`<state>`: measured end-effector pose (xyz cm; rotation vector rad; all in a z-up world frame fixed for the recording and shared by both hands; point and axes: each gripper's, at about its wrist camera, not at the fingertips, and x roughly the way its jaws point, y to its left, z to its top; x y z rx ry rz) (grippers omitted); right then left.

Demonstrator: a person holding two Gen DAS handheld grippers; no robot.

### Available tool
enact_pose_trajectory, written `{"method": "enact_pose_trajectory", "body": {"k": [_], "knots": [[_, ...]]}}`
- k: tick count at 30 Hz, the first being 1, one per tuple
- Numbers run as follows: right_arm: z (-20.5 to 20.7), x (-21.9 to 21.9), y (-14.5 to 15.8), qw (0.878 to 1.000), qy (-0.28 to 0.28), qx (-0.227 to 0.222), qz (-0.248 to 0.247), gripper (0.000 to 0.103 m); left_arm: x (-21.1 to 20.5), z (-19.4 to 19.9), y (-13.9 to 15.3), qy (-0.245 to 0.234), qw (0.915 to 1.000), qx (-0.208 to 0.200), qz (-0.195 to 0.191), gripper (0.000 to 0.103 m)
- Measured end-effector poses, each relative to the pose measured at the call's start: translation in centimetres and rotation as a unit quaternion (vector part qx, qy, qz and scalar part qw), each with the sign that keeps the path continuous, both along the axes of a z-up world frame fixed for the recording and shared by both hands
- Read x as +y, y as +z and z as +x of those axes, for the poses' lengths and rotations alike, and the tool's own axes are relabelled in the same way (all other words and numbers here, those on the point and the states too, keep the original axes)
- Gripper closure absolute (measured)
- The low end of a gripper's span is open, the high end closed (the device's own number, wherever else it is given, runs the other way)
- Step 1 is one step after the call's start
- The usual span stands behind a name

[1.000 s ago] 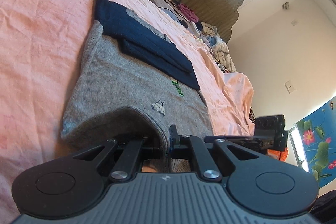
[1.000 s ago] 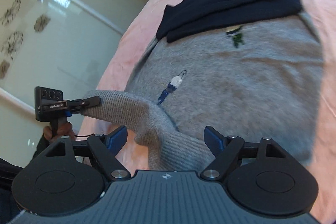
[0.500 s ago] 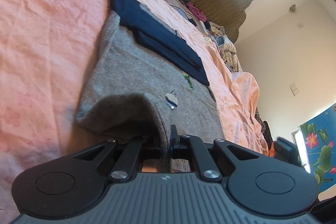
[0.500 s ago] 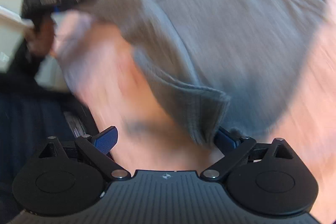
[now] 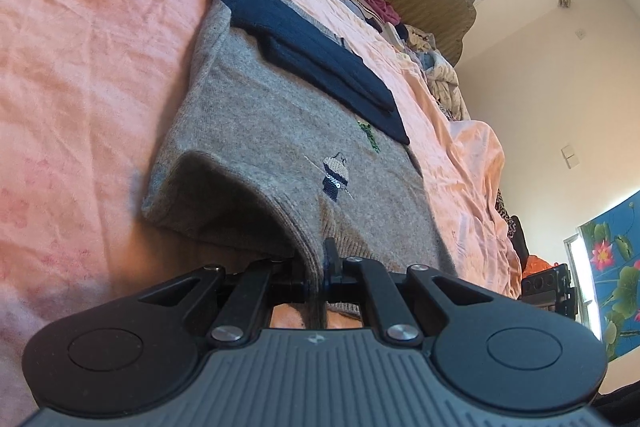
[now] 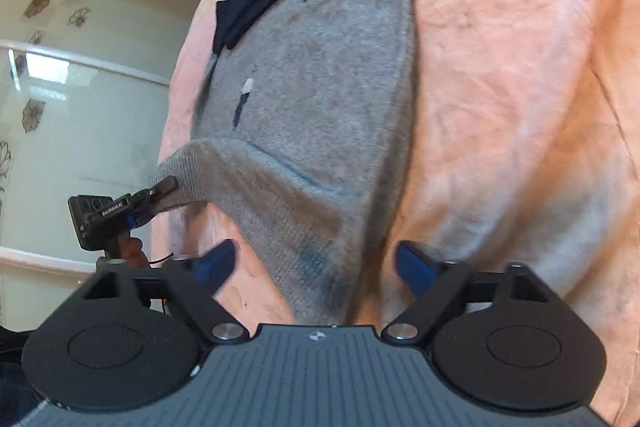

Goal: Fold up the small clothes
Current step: 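Fold the pinched side edge inward over the sleeves with both grippers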

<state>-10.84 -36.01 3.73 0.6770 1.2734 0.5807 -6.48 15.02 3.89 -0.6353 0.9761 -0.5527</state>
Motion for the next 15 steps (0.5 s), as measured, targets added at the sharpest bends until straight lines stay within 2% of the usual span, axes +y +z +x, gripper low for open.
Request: {"method": "enact_pose_trajectory", "body": {"k": [3,5,6,7,8,9,12,15], "knots": [[0.4,1.9,-0.8,0.999,0.030,0.016,-0.018,0.034,0.2,-0.2,-0.5,0.006,1.0000,0.006,-0.001,0.097],[0.9,2.6,-1.2,0.999,0.030,0.009,-0.012,0.035,0.2,-0.2,-0.6,0.006,0.9999,0.008,0.000,0.097],[0.9,2.5,-1.1,1.000,0.025,0.006,-0.014,0.046,0.2,-0.2,-0.6,0.006,0.9999,0.009,0.000,0.097],[0.6,2.3,-1.3,1.000,0.023,0.003,-0.017,0.068,0.3,-0.2,-0.6,0.005,1.0000,0.007,0.001,0.097],[0.4,2.6,-1.6,0.999,0.028,0.002,-0.018,0.081,0.3,-0.2,-0.5,0.004,1.0000,0.005,0.002,0.097],[0.2,2.5,-1.8,0.999,0.030,0.003,-0.022,0.089,0.3,-0.2,-0.4,0.004,1.0000,0.000,0.003,0.097],[-0.3,2.4,-1.5,1.000,0.013,-0.012,-0.005,0.089,0.4,-0.5,0.6,0.000,0.9998,-0.019,0.003,0.097],[-0.1,1.2,0.3,0.996,-0.018,-0.056,0.062,0.089,0.7,-0.3,1.6,0.001,0.9996,-0.028,-0.004,0.097]]}}
